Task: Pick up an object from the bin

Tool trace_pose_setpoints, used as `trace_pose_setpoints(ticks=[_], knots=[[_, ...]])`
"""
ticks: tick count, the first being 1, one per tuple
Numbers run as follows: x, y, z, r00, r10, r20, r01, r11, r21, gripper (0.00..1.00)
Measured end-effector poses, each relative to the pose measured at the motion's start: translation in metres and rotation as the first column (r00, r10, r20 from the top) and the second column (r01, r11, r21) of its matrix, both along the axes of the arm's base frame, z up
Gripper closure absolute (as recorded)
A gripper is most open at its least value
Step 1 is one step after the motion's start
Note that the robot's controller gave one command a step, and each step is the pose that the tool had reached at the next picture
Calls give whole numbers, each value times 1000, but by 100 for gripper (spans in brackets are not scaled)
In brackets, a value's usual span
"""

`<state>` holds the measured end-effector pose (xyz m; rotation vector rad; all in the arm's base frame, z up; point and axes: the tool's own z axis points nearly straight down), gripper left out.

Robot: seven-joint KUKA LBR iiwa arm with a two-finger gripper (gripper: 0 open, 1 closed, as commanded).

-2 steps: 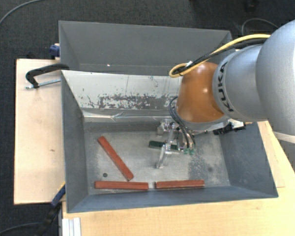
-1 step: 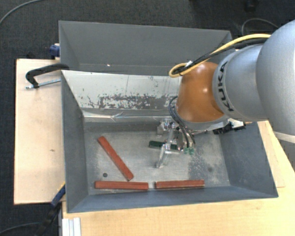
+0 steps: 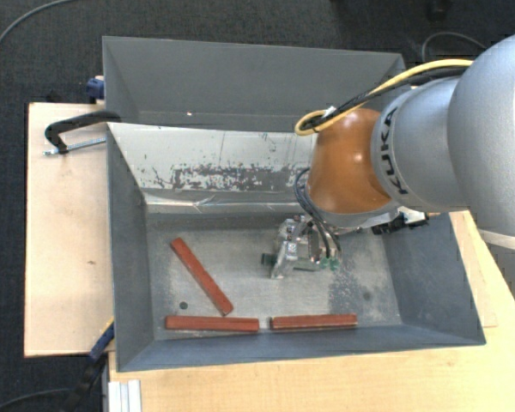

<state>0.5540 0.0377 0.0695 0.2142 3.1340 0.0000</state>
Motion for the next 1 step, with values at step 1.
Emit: trace_pose_setpoints(ticks=[1], knots=[[3,1,127,1000,1,14,-1,1000,2,100]])
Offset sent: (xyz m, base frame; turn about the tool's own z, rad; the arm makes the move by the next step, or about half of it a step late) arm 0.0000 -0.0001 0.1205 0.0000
